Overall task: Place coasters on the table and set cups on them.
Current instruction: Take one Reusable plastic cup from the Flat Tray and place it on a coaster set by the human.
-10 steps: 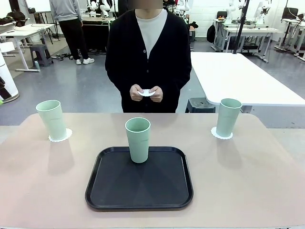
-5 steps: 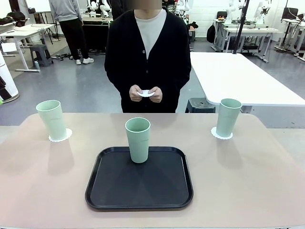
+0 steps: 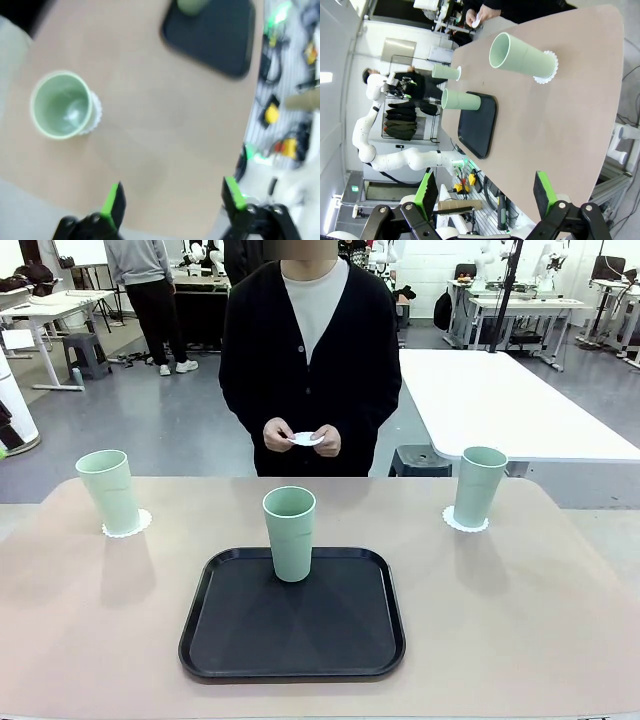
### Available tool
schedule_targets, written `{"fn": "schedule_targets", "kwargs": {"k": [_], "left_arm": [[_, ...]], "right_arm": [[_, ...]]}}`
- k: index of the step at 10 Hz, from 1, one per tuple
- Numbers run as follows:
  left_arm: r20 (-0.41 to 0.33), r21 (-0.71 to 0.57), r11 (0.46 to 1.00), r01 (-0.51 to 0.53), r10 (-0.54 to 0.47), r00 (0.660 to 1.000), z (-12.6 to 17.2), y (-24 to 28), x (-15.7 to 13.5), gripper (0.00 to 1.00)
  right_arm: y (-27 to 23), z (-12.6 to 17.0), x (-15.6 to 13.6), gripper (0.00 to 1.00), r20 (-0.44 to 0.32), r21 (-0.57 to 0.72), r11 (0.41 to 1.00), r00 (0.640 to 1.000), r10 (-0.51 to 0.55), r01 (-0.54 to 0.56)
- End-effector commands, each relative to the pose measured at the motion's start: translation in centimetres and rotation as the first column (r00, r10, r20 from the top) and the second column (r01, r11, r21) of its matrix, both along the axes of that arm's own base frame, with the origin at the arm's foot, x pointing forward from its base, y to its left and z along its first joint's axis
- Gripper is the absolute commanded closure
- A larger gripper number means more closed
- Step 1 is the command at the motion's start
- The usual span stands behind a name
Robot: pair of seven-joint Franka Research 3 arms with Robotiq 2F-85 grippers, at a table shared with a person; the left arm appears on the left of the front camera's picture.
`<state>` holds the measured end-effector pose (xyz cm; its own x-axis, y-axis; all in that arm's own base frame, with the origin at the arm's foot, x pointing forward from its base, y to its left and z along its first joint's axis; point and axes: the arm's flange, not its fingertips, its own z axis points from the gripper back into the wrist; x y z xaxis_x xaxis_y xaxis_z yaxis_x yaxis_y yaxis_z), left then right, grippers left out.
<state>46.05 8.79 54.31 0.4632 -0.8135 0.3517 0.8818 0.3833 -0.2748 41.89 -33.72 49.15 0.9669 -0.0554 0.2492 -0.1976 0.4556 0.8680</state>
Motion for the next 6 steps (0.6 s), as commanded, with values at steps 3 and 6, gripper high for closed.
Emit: {"fn": "schedule_targets", "kwargs": {"k": [3,6], "left_arm": [[-0.097,-0.247,0.836,-0.490,0.482,0.871,0.2,1.4,-5.3,0.00],[-0.312,-0.321,0.738,-0.594,0.510,0.802,-3.7,3.5,-7.3,0.00]], "right_arm": [[0.2,0.2,0.1,0.00,0.003,0.010,1.000,1.000,-0.009,0.009],[0.2,0.2,0.1,0.00,0.003,0.010,1.000,1.000,-0.009,0.009]]}}
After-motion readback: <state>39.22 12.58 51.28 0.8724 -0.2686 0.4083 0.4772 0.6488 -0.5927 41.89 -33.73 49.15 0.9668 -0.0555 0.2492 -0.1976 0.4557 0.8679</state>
